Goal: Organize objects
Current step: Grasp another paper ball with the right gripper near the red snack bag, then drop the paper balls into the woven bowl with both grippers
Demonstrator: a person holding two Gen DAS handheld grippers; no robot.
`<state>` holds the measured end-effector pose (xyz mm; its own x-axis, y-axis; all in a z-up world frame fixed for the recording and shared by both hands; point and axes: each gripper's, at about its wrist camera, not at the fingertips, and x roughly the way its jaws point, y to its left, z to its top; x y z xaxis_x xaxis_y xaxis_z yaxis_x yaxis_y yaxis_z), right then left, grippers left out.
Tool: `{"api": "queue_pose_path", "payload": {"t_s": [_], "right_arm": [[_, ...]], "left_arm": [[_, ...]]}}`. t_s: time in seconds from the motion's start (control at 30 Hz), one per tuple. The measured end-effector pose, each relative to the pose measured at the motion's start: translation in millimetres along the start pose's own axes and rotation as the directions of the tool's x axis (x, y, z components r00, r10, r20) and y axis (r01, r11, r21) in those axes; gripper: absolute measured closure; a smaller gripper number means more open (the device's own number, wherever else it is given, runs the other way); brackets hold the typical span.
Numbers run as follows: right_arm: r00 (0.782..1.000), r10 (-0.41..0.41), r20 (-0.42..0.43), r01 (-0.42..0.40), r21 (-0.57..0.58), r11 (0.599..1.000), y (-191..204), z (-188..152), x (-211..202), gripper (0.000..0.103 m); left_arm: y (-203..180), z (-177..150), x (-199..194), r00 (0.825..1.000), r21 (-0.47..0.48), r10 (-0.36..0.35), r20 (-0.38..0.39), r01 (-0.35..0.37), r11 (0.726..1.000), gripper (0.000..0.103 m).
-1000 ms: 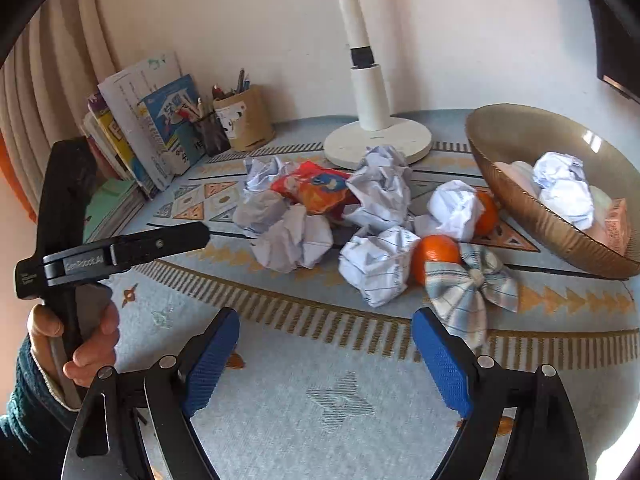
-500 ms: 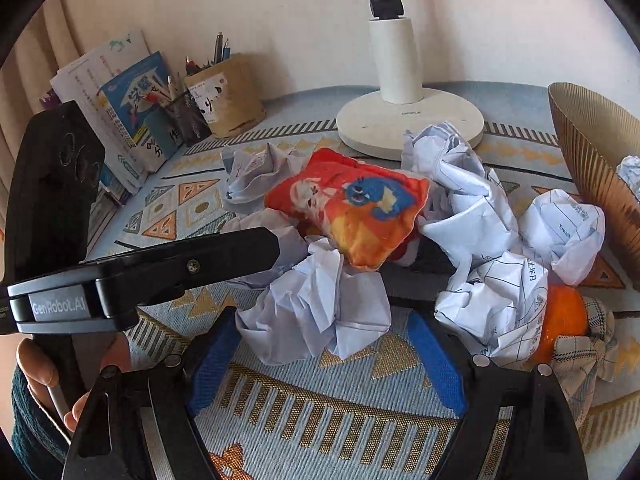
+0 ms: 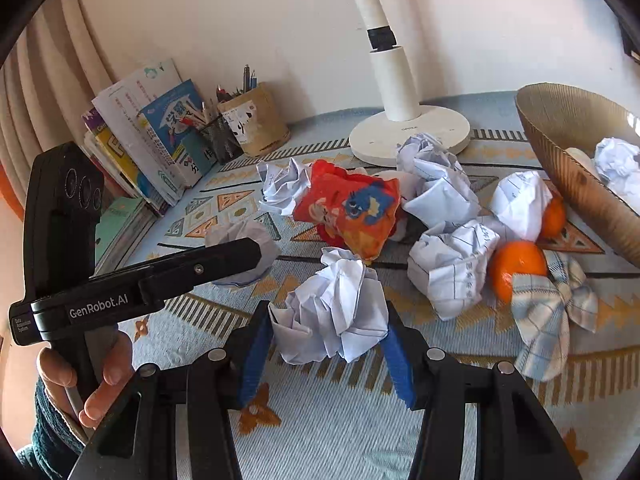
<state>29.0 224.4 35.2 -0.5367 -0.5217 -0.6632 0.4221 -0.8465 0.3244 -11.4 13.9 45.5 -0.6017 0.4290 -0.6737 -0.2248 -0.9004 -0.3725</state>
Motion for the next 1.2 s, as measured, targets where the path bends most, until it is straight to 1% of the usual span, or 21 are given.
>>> {"api": "queue_pose_path", "payload": {"t_s": [0.1,0.17,0.23,0.3,0.37,0.43,0.47,0.53,0.57,0.6,0.63,0.67,0.7,0.8,0.87,0.97,1.0,1.1,1.13,1.17,1.2], "right_arm": [[0.997,-0.046,0.059,0.047,-0.013,0.999,-6,-20,-40,0.052],[0.995,-0.079,0.067,0.080,-0.012,0.997,-13,-30,-58,0.052],[0.995,-0.082,0.064,0.082,0.001,0.997,-20,-39,-70,0.052],[0.994,-0.089,0.057,0.088,0.016,0.996,-26,-47,-75,0.051],[0.994,-0.096,0.043,0.096,0.020,0.995,-31,-54,-75,0.051],[0.993,-0.109,0.033,0.109,0.021,0.994,-35,-58,-72,0.051],[0.992,-0.125,0.033,0.124,0.023,0.992,-37,-61,-70,0.050],[0.990,-0.141,0.024,0.140,0.031,0.990,-41,-62,-66,0.050],[0.990,-0.140,0.020,0.139,0.034,0.990,-43,-63,-65,0.050],[0.990,-0.141,0.015,0.141,0.036,0.989,-45,-64,-64,0.048],[0.989,-0.149,0.010,0.148,0.037,0.988,-46,-66,-64,0.042],[0.988,-0.158,0.004,0.157,0.032,0.987,-46,-68,-64,0.037],[0.986,-0.164,0.000,0.164,0.024,0.986,-47,-69,-65,0.034],[0.985,-0.169,-0.009,0.170,0.025,0.985,-52,-76,-70,0.032],[0.987,-0.161,-0.014,0.162,0.051,0.985,-57,-78,-73,0.030],[0.991,-0.134,-0.014,0.135,0.095,0.986,-65,-78,-76,0.028],[0.992,-0.128,-0.016,0.129,0.103,0.986,-66,-77,-75,0.027],[0.993,-0.117,-0.018,0.118,0.123,0.985,-64,-73,-72,0.022],[0.994,-0.111,-0.020,0.112,0.128,0.985,-64,-72,-70,0.022],[0.994,-0.108,-0.019,0.110,0.130,0.985,-63,-72,-68,0.022],[0.994,-0.112,-0.015,0.113,0.130,0.985,-62,-72,-67,0.022]], "left_arm": [[-26,-25,-23,0.995,0.069,0.084,0.052,-0.087,0.994,0.055],[-44,-43,-27,0.990,0.113,0.126,0.067,-0.133,0.985,0.055],[-57,-60,-26,0.988,0.145,0.134,0.070,-0.143,0.979,0.055],[-68,-70,-21,0.990,0.176,0.130,0.063,-0.139,0.974,0.055],[-77,-76,-14,0.989,0.196,0.139,0.054,-0.147,0.969,0.055],[-84,-78,-11,0.983,0.232,0.172,0.060,-0.181,0.956,0.054],[-85,-79,-10,0.983,0.247,0.175,0.060,-0.185,0.951,0.053],[-87,-83,-6,0.989,0.272,0.150,0.015,-0.149,0.951,0.048],[-88,-84,-5,0.987,0.277,0.160,0.000,-0.154,0.948,0.048],[-88,-86,-5,0.986,0.281,0.168,-0.005,-0.160,0.946,0.043],[-88,-87,-7,0.985,0.282,0.170,-0.008,-0.161,0.946,0.029],[-87,-88,-10,0.985,0.276,0.170,-0.004,-0.162,0.947,0.023],[-85,-89,-15,0.986,0.266,0.164,0.008,-0.160,0.951,0.020],[-81,-95,-22,0.990,0.246,0.138,0.000,-0.134,0.960,0.020],[-82,-98,-21,0.988,0.240,0.152,-0.016,-0.144,0.960,0.020],[-88,-104,-16,0.991,0.247,0.130,-0.035,-0.118,0.962,0.020],[-91,-104,-15,0.990,0.254,0.134,-0.034,-0.121,0.960,0.020],[-98,-104,-6,0.977,0.272,0.209,-0.040,-0.191,0.943,0.021],[-97,-103,-4,0.975,0.263,0.216,-0.048,-0.196,0.944,0.024],[-96,-103,-5,0.978,0.248,0.202,-0.050,-0.184,0.951,0.025],[-95,-102,-6,0.982,0.234,0.180,-0.049,-0.164,0.958,0.034]]}}
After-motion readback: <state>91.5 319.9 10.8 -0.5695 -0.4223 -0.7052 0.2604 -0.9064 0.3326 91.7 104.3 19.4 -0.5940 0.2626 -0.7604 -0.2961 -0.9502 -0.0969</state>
